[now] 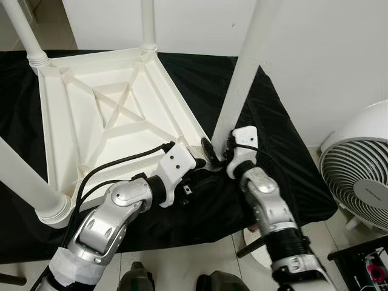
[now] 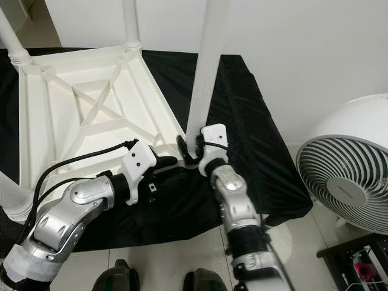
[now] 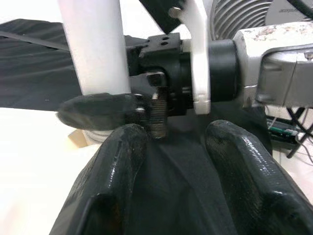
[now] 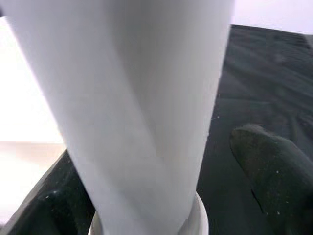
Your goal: Building children table
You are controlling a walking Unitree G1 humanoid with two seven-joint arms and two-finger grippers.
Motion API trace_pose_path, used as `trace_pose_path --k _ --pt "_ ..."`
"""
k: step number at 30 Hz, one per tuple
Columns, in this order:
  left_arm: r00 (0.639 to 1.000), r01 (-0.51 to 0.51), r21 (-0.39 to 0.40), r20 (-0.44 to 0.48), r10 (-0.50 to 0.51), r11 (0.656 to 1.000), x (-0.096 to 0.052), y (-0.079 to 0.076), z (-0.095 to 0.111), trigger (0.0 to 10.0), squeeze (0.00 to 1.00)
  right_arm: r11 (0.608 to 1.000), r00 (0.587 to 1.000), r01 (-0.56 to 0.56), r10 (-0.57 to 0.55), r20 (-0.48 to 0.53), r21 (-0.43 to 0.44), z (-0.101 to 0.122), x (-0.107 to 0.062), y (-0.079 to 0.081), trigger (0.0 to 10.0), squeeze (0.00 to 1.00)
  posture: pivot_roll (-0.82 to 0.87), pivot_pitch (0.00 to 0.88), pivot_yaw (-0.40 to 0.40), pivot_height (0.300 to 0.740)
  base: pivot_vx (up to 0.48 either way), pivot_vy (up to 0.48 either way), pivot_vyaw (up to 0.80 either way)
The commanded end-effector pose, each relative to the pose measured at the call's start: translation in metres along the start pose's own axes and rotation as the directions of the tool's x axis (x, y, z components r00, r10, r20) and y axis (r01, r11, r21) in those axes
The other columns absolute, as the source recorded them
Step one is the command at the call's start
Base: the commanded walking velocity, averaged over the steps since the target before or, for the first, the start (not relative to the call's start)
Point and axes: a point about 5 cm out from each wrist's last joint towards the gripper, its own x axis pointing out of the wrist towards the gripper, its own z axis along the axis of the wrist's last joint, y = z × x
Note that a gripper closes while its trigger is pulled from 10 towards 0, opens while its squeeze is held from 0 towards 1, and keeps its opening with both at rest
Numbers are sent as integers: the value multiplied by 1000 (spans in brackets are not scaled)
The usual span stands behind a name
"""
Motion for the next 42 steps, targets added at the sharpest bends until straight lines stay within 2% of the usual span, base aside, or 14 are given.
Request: trace_pose_path --k 1,2,4,6,9,14,16,19,20,22,23,35,41,42 --pt "1000 5 1 1 -5 1000 0 2 -1 10000 0 997 997 -69 69 -23 -23 -4 -3 -9 10000 0 11 0 -45 740 0 0 0" --pt "1000 5 1 1 -5 1000 0 2 -1 10000 0 997 997 -69 69 -23 -23 -4 -3 -9 10000 0 11 0 -45 740 0 0 0" --pt "1000 19 5 9 -19 1000 2 1 1 10000 0 976 979 -203 203 -10 -80 0 -3 -16 10000 0 9 0 -43 740 0 0 0" --pt "1000 19 5 9 -19 1000 2 1 1 10000 0 976 979 -203 203 -10 -80 0 -3 -16 10000 0 9 0 -43 740 0 0 0" --pt "999 32 -9 33 -31 999 5 -4 4 10000 0 949 955 -295 297 -1 -113 8 5 -20 10000 0 13 0 -41 740 0 0 0" --pt "999 24 -10 33 -24 1000 7 -5 1 10000 0 934 941 -337 339 -9 -121 10 12 -18 10000 0 21 0 -44 740 0 0 0" --pt "998 -31 -33 55 32 999 8 -1 0 10000 0 920 929 -369 369 -30 -131 11 19 -16 10000 0 34 0 -49 740 0 0 0" --pt "997 -47 -38 59 49 998 9 0 -2 10000 0 915 924 -382 380 -42 -131 10 21 -15 10000 0 34 0 -49 740 0 0 0" --pt "996 -63 -37 58 65 997 9 1 -4 10000 0 913 922 -388 384 -51 -126 9 22 -15 3843 0 47 0 -56 740 0 0 0" --pt "996 -73 -31 55 74 997 9 0 -7 10000 0 908 916 -402 398 -55 -120 6 24 -16 3843 0 47 0 -56 740 0 0 0" --pt "995 -87 -32 54 89 996 9 1 -10 10000 0 909 916 -402 398 -51 -111 6 23 -16 0 0 53 0 -57 740 0 0 0" --pt "990 -131 -16 43 131 991 7 1 -21 10000 0 931 932 -362 363 -3 -51 0 18 -25 0 0 42 4 -44 740 0 0 0" --pt "986 -156 -8 50 156 988 7 3 -22 10000 0 977 976 -212 212 45 -10 -2 14 -28 0 0 38 15 -47 740 0 0 0" --pt "985 -165 -3 51 165 986 7 4 -22 10000 0 989 988 -148 148 55 5 -4 14 -26 10000 0 38 15 -47 740 0 0 0"
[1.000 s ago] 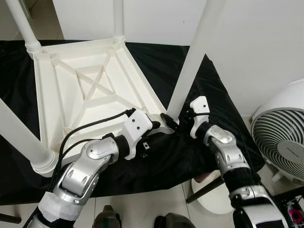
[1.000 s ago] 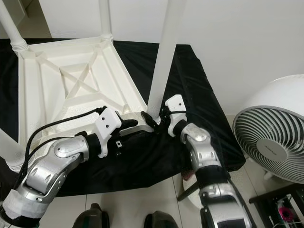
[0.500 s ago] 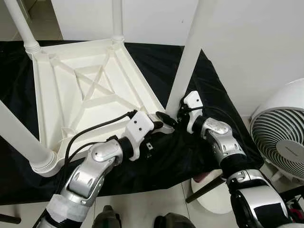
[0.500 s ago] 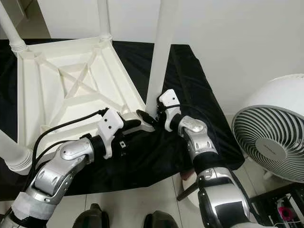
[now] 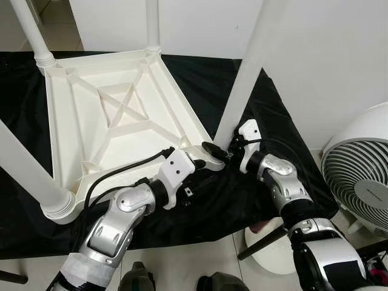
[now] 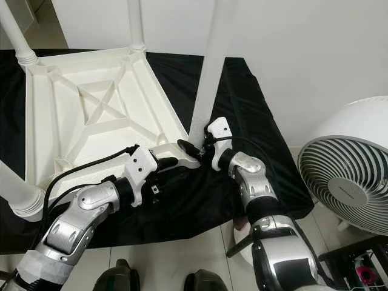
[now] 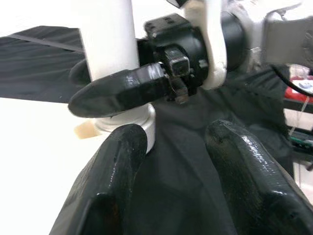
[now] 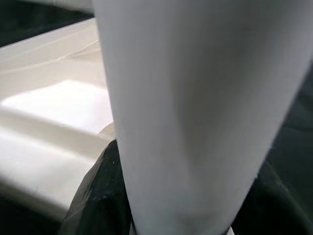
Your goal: Building children table
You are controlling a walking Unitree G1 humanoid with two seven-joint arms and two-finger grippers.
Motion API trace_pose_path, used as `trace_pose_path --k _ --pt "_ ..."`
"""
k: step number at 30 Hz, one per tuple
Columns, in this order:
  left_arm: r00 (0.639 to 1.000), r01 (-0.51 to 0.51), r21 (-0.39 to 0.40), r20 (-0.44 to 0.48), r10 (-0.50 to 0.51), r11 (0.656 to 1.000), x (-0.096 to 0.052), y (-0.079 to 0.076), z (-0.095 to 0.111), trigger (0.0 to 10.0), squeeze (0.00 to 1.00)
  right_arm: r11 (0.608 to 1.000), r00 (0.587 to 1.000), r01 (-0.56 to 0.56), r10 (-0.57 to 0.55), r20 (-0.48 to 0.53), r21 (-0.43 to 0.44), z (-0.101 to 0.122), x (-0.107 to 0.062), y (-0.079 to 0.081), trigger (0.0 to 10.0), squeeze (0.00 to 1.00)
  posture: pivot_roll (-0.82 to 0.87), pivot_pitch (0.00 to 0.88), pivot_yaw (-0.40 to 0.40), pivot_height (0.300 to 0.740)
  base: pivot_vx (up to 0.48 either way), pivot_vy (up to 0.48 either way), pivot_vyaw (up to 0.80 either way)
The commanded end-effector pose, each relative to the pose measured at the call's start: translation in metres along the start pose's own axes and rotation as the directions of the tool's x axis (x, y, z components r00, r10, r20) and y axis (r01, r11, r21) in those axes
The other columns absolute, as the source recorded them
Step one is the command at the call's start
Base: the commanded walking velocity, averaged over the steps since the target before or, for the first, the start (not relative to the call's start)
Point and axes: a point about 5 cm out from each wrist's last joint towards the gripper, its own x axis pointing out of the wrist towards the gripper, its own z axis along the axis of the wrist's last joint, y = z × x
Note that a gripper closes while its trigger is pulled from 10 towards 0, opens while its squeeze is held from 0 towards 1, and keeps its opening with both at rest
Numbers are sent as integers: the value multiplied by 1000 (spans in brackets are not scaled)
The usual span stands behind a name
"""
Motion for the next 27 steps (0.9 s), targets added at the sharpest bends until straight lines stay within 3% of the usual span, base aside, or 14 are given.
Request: trace_pose_path --k 1,6,8,9,10,13,14,15,19,20,25,27 --pt "994 -110 4 -6 110 994 0 5 -3 10000 0 985 986 167 -168 16 38 0 -4 -9 10000 0 38 15 -47 740 0 0 0" --pt "992 -123 6 -5 123 992 0 6 -3 10000 0 951 953 301 -303 21 66 -1 -4 -1 10000 0 34 18 -46 740 0 0 0" --pt "991 -130 13 -7 130 991 0 7 -3 10000 0 878 882 471 -472 -10 82 -3 -2 6 10000 0 31 20 -43 740 0 0 0" --pt "991 -130 13 -7 130 991 0 7 -3 10000 0 878 882 471 -472 -10 82 -3 -2 6 10000 0 31 20 -43 740 0 0 0" --pt "991 -133 17 -6 133 991 -1 8 -3 10000 0 816 821 570 -571 -25 92 -4 0 12 10000 0 29 23 -41 740 0 0 0" --pt "991 -134 20 -5 134 991 -1 8 -3 10000 0 789 796 604 -605 -33 112 -4 4 21 10000 0 29 23 -42 740 0 0 0" --pt "991 -134 20 -5 134 991 -1 8 -3 10000 0 789 796 604 -605 -33 112 -4 4 21 10000 0 29 23 -42 740 0 0 0" --pt "991 -136 22 -4 136 991 -1 8 -3 10000 0 802 810 584 -586 -19 124 -1 9 31 10000 0 31 26 -42 740 0 0 0" --pt "991 -137 22 -2 137 990 -1 7 -3 10000 0 827 833 548 -553 5 125 3 10 35 10000 0 27 29 -40 740 0 0 0" --pt "991 -137 23 -1 137 990 -1 7 -3 10000 0 827 833 546 -553 16 132 5 8 32 10000 1000 26 31 -42 740 0 0 0" --pt "991 -135 23 -2 136 991 -1 7 -3 10000 0 828 834 542 -551 27 145 7 3 26 10000 1000 26 32 -42 740 0 0 0" --pt "991 -133 22 -3 134 991 -1 7 -3 10000 0 860 866 486 -497 44 156 11 -1 21 10000 1000 25 30 -42 740 0 0 0"
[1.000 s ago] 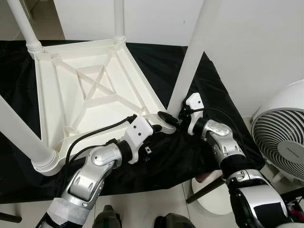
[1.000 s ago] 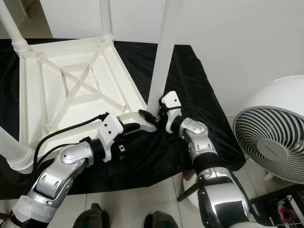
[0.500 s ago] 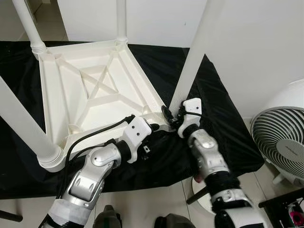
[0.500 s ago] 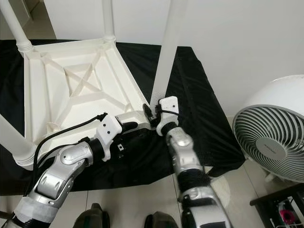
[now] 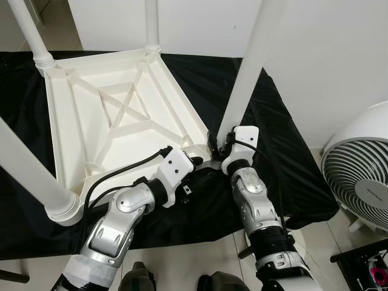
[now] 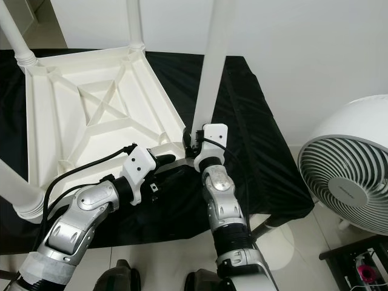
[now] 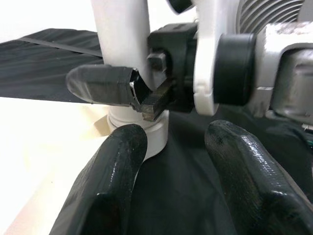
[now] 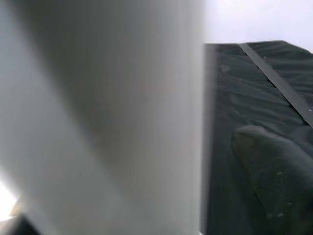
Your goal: Building children table
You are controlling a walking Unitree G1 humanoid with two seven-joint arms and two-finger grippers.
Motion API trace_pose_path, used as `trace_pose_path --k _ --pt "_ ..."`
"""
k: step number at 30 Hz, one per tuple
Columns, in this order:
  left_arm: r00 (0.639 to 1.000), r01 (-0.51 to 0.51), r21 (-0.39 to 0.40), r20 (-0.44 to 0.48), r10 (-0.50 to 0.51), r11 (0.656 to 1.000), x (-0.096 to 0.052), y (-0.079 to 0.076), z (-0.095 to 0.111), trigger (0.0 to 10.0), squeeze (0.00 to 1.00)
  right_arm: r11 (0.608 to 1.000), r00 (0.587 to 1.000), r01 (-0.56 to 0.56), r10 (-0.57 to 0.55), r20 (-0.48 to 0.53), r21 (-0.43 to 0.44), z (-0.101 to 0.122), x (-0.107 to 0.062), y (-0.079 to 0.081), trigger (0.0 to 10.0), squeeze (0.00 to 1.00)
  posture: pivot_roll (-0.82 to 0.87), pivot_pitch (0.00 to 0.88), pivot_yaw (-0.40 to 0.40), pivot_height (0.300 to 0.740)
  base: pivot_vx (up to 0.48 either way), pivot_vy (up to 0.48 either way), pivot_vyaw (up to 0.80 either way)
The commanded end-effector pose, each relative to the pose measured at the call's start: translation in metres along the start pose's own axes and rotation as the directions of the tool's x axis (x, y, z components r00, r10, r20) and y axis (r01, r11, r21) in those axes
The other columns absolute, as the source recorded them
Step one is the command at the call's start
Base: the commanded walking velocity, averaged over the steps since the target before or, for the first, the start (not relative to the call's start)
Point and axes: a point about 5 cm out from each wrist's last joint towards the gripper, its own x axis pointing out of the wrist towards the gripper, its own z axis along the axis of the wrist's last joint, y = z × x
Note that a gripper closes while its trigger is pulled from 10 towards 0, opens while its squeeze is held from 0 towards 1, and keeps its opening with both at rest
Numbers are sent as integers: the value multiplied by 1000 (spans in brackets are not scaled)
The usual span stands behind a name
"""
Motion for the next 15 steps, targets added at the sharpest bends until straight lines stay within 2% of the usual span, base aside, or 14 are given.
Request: trace_pose_path --k 1,3,4,5,6,7,8,10,13,14,15 --pt "995 -98 -1 -15 98 995 -1 3 -4 10000 0 999 999 -35 35 -4 16 3 0 -6 10000 1000 25 30 -42 740 0 0 0" --pt "995 -96 -1 -15 96 995 -1 3 -4 10000 0 994 994 -110 110 -15 11 6 -1 -11 10000 1000 25 30 -42 740 0 0 0" --pt "995 -96 -1 -15 96 995 -1 3 -4 10000 0 994 994 -110 110 -15 11 6 -1 -11 10000 1000 25 30 -42 740 0 0 0" --pt "995 -95 -2 -14 95 996 -1 3 -4 10000 0 984 984 -176 175 -26 -7 7 -2 -14 10000 0 25 27 -40 740 0 0 0" --pt "995 -95 -2 -14 95 996 -1 3 -4 10000 0 984 984 -176 175 -26 -7 7 -2 -14 10000 0 25 27 -40 740 0 0 0" --pt "996 -91 -4 -13 91 996 -1 3 -3 10000 0 963 962 -269 268 -44 -31 7 -4 -19 10000 0 23 26 -36 740 0 0 0" --pt "996 -91 -4 -13 91 996 -1 3 -3 10000 0 963 962 -269 268 -44 -31 7 -4 -19 10000 0 23 26 -36 740 0 0 0" --pt "996 -84 -5 -13 84 996 -1 4 -3 10000 0 899 902 -428 420 -96 -90 6 -7 -31 10000 0 17 22 -27 740 0 0 0" --pt "997 -78 -4 -14 78 997 0 4 -3 10000 0 859 866 -497 483 -128 -120 7 -7 -39 10000 0 15 19 -23 740 0 0 0" --pt "997 -78 -4 -14 78 997 0 4 -3 10000 0 859 866 -497 483 -128 -120 7 -7 -39 10000 0 15 19 -23 740 0 0 0" --pt "997 -74 -3 -13 74 997 0 5 -3 10000 0 830 840 -541 524 -141 -137 9 -3 -42 10000 0 16 18 -22 740 0 0 0"
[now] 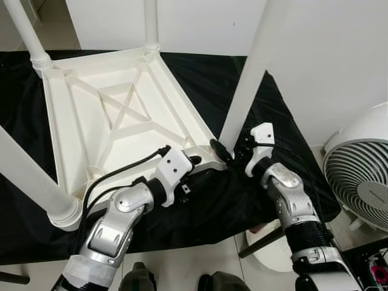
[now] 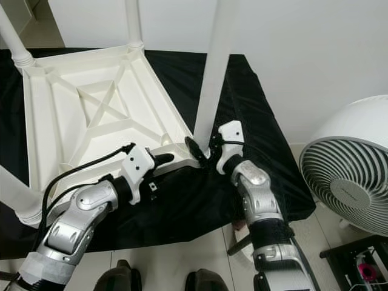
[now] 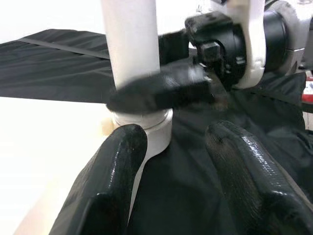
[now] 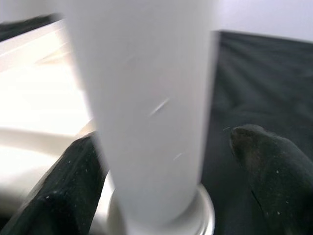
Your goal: Building children table
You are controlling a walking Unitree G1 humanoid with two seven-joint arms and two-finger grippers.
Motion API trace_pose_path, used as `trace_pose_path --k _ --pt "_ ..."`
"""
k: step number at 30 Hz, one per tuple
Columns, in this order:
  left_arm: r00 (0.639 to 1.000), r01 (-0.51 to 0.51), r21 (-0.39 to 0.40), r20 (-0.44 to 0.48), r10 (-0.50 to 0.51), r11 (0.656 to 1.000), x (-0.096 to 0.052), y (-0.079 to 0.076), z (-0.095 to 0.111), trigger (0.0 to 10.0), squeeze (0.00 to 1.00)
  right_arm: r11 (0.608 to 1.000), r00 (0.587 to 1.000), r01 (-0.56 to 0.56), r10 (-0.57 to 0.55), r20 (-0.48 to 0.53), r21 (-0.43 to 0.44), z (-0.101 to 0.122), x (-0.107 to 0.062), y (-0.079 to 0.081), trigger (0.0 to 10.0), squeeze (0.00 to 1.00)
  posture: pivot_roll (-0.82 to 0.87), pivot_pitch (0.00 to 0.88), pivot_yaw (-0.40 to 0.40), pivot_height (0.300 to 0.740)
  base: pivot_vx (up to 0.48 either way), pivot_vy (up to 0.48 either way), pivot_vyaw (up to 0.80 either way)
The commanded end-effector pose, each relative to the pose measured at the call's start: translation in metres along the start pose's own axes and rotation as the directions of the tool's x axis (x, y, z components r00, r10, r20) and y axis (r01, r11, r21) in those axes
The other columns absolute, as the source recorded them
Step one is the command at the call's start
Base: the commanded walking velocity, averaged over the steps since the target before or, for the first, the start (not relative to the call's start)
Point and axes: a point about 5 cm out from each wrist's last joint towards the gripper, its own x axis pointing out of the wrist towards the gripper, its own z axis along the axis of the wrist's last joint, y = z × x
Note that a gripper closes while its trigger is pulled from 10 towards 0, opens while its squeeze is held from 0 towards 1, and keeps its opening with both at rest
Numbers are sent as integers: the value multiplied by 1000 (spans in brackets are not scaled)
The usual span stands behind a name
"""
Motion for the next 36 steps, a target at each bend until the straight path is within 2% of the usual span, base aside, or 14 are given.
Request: trace_pose_path --k 1,5,9,10,11,12,13,14,22,30,31,32,33,36 --pt "998 -65 1 -16 65 998 0 4 -3 10000 0 999 999 -41 42 6 -21 3 0 -3 10000 0 16 18 -22 740 0 0 0" --pt "998 -60 3 -13 60 998 1 5 -2 10000 0 991 992 -123 122 -15 -60 9 11 -12 10000 0 19 11 -21 740 0 0 0" --pt "998 -60 3 -11 60 998 2 5 -1 10000 0 987 988 -152 150 -34 -52 9 20 -11 10000 0 23 8 -22 740 0 0 0" --pt "998 -61 3 -10 61 998 1 5 -1 10000 0 984 986 -167 165 -37 -55 10 23 -11 9059 0 25 8 -24 740 0 0 0" --pt "998 -61 3 -10 61 998 1 5 -1 10000 0 984 986 -167 165 -37 -55 10 23 -11 9059 0 25 8 -24 740 0 0 0" --pt "998 -61 3 -10 61 998 1 5 -1 10000 0 982 984 -178 176 -41 -58 10 25 -10 4706 0 25 8 -24 740 0 0 0" --pt "998 -62 2 -10 62 998 1 5 -1 10000 0 979 980 -197 195 -46 -60 9 28 -8 1333 0 28 9 -24 740 0 0 0" --pt "998 -62 2 -10 62 998 1 5 -1 10000 0 973 973 -225 222 -57 -54 8 29 -5 0 0 29 8 -25 740 0 0 0" --pt "998 -67 1 -7 67 998 1 4 0 10000 0 950 946 -311 307 -101 -28 -1 28 -2 0 0 34 13 -34 740 0 0 0" --pt "998 -63 -8 -5 63 998 1 1 0 10000 0 974 974 -224 224 -40 3 -1 21 -10 0 0 28 21 -37 740 0 0 0" --pt "998 -62 -11 -4 62 998 2 1 0 10000 0 981 980 -195 196 -28 9 -1 21 -10 8549 0 23 23 -35 740 0 0 0" --pt "998 -62 -11 -4 62 998 2 1 0 10000 0 981 980 -195 196 -28 9 -1 21 -10 8549 0 23 23 -35 740 0 0 0" --pt "998 -61 -12 -3 61 998 2 1 0 10000 0 985 985 -172 173 -18 11 0 20 -10 10000 0 21 25 -33 740 0 0 0" --pt "998 -60 -13 -2 60 998 2 0 0 10000 0 992 992 -123 123 -13 15 0 20 -11 10000 0 18 27 -31 740 0 0 0"
